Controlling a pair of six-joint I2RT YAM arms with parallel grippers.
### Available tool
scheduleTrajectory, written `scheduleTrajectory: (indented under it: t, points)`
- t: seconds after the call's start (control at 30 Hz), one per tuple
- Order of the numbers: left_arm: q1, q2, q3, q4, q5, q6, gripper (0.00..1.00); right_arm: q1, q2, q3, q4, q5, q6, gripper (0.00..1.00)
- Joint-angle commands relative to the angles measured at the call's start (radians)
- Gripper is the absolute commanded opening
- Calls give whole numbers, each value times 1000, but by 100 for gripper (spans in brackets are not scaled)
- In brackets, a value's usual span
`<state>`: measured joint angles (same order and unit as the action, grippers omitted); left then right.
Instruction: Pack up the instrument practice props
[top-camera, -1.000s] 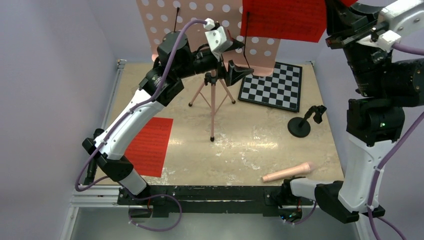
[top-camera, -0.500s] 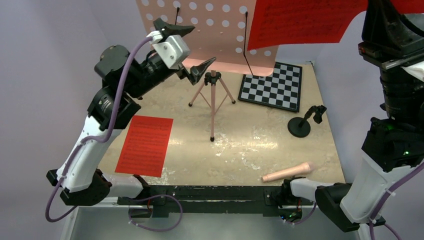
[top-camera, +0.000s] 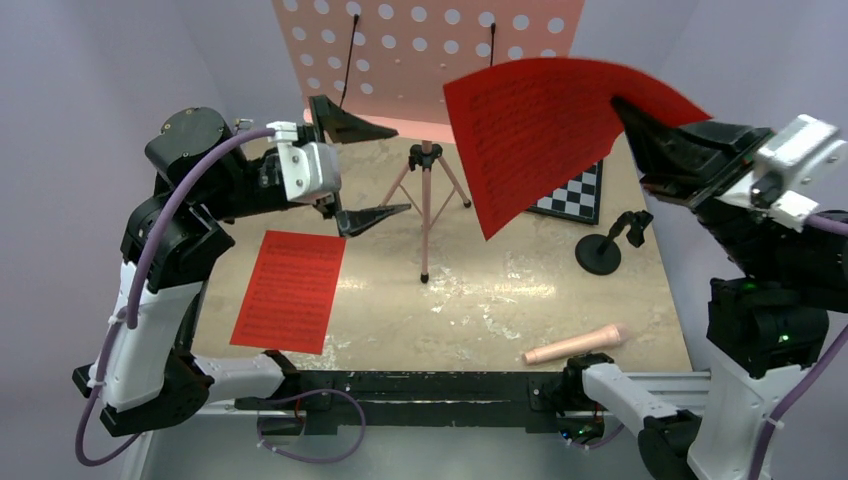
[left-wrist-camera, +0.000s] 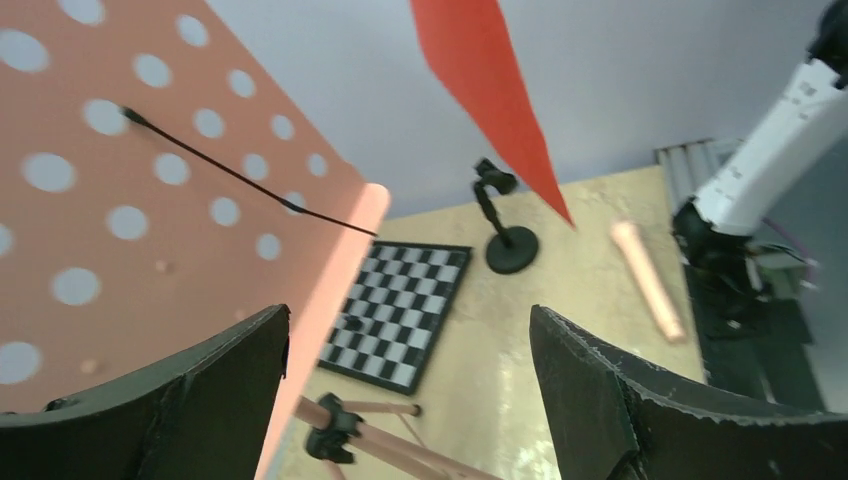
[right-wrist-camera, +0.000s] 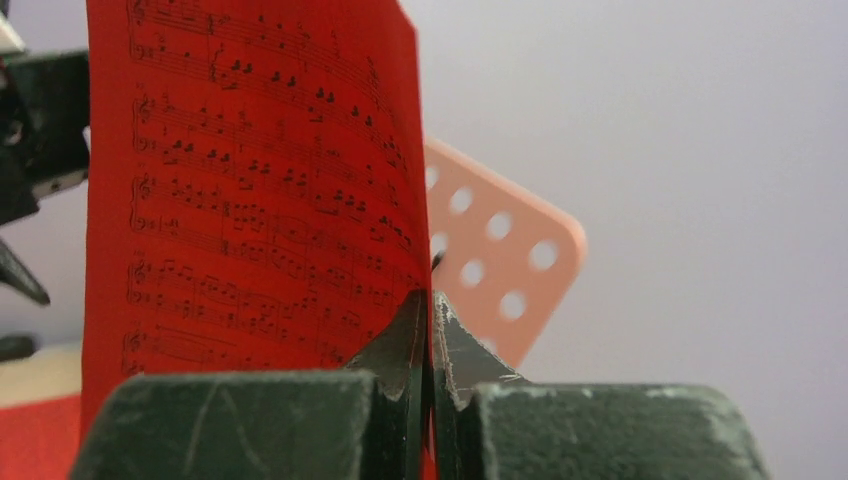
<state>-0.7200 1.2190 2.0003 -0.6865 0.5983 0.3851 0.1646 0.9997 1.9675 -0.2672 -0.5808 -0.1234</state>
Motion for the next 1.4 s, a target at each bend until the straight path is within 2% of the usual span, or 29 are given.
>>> scheduleTrajectory:
  t: [0.0,0.1,0.3,0.37,0.43,0.63,0.87,0.97,1.03,1.17,1.37]
  points:
    - [4,-42,-3,-231,131,-1,94,18,-83,-124,-126,-115,45,0]
    - [4,-97,-123,-216,147,-14,94,22,-160,-230,-204,-135,108,0]
    - [-3,-173,-386,44,118,-244,92,23,-251,-364,-278,-75,255,0]
    - [-12,-170,-438,110,35,-297,89,23,-256,-381,-288,-37,275,0]
    - [-20,-151,-457,155,-35,-351,88,23,-253,-383,-292,-42,282,0]
    - [-31,-96,-485,309,-40,-377,84,23,-272,-405,-298,-66,291,0]
    - [-38,-91,-530,428,18,-277,71,23,-289,-418,-328,-32,300,0]
    - [-38,-87,-531,454,32,-250,69,21,-280,-417,-324,-46,311,0]
    - [-41,-81,-532,464,26,-235,69,22,-273,-415,-317,-63,317,0]
    - [-41,-72,-543,482,-76,-241,72,23,-268,-414,-308,-116,312,0]
    - [-41,-61,-555,492,-85,-259,75,22,-278,-421,-310,-132,309,0]
